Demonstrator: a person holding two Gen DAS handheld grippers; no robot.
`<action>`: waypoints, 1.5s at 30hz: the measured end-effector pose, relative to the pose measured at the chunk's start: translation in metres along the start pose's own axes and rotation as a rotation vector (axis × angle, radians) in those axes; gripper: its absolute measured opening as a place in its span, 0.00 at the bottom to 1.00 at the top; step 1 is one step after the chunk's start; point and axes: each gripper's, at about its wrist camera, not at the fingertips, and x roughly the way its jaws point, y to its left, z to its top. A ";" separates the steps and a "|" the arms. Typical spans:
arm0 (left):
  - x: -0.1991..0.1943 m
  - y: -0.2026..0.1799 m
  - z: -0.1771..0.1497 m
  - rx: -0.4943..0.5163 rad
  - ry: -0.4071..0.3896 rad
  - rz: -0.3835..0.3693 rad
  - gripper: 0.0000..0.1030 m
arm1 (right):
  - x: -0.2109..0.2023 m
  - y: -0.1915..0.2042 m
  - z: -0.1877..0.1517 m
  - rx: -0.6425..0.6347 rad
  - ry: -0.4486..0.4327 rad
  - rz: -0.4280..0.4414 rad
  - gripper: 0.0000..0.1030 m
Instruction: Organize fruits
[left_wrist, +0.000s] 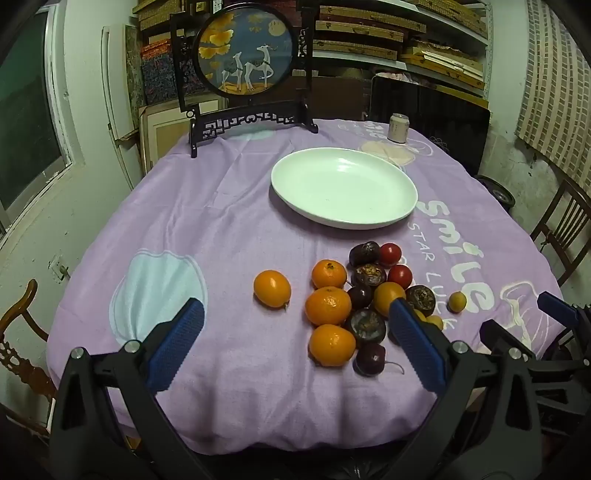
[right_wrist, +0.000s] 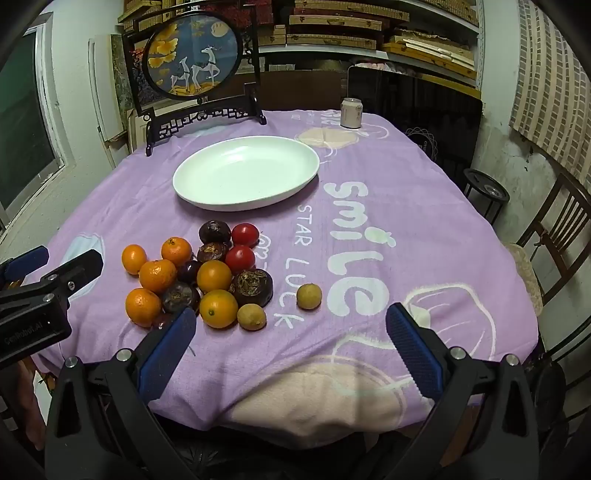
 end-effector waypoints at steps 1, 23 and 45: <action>0.000 -0.001 0.000 0.011 -0.005 0.010 0.98 | 0.000 0.000 0.000 -0.001 -0.003 -0.001 0.99; -0.002 -0.001 -0.004 0.003 -0.005 -0.011 0.98 | 0.000 0.004 0.000 0.000 0.003 0.008 0.99; 0.005 -0.001 -0.002 0.004 0.013 -0.009 0.98 | 0.006 0.002 0.000 0.005 0.012 0.018 0.99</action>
